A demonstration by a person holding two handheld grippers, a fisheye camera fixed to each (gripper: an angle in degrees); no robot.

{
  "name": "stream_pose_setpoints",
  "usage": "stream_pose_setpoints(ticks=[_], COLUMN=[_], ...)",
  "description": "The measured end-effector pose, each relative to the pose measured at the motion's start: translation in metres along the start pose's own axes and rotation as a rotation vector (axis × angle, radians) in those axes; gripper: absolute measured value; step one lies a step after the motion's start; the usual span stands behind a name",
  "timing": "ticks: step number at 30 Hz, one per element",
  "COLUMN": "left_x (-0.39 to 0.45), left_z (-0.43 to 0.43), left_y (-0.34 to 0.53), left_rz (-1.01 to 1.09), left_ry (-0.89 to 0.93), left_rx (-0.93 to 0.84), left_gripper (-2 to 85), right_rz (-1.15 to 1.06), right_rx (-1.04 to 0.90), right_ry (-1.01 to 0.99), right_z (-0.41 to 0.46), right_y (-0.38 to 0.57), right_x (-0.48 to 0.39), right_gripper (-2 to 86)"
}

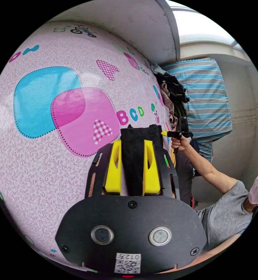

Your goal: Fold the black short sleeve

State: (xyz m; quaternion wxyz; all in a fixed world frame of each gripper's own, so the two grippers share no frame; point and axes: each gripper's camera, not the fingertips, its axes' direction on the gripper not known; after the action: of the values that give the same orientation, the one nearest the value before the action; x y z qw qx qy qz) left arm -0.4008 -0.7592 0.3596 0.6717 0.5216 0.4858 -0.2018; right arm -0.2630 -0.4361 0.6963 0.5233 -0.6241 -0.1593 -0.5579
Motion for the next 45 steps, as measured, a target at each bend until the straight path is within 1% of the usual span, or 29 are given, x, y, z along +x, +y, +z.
stream_pose_setpoints(ticks=[6,9,10,13,20,23,27,31,32,37,41,45], left_x=[-0.026,-0.039,-0.043,-0.05,-0.035,-0.019,0.007,0.033,0.036,0.07,0.093,0.12], left_z=[0.003,0.004,0.004,-0.001,-0.023,-0.04,-0.068,-0.093,-0.096,-0.128,-0.155,-0.19], left_y=[0.036,0.062,0.074,0.109,0.207,0.264,0.362,0.471,0.487,0.623,0.713,0.831], left_rz=[0.036,0.037,0.031,0.049,0.178,0.247,0.347,0.448,0.462,0.574,0.615,0.647], left_ry=[0.001,-0.031,-0.056,-0.064,-0.076,-0.089,-0.087,-0.145,-0.154,-0.272,-0.368,-0.502], left_rx=[-0.012,-0.014,-0.019,0.008,0.094,0.144,0.242,0.323,0.333,0.437,0.522,0.639], left_gripper=[7.5,5.2,4.3,2.8,1.0,0.8,0.5,0.3,0.3,0.2,0.2,0.1], right_rz=[-0.031,-0.048,-0.062,-0.093,-0.201,-0.281,-0.407,-0.549,-0.586,-0.72,-0.835,-0.936], right_rx=[0.002,-0.006,-0.005,0.047,0.175,0.228,0.279,0.32,0.329,0.384,0.427,0.465], right_ry=[-0.041,-0.033,-0.016,0.0,-0.053,-0.074,-0.058,-0.02,-0.007,0.045,0.055,0.044], right_z=[-0.003,-0.003,-0.004,-0.013,-0.045,-0.06,-0.075,-0.084,-0.086,-0.09,-0.09,-0.082], right_y=[0.026,0.042,0.051,0.08,0.167,0.209,0.264,0.326,0.342,0.397,0.433,0.458], right_x=[0.007,0.006,0.004,-0.004,-0.051,-0.086,-0.141,-0.209,-0.228,-0.312,-0.394,-0.468], right_gripper=[6.0,4.3,2.0,-0.3,-0.9,-0.9,-1.0,-0.9,-0.9,-0.9,-0.9,-0.9])
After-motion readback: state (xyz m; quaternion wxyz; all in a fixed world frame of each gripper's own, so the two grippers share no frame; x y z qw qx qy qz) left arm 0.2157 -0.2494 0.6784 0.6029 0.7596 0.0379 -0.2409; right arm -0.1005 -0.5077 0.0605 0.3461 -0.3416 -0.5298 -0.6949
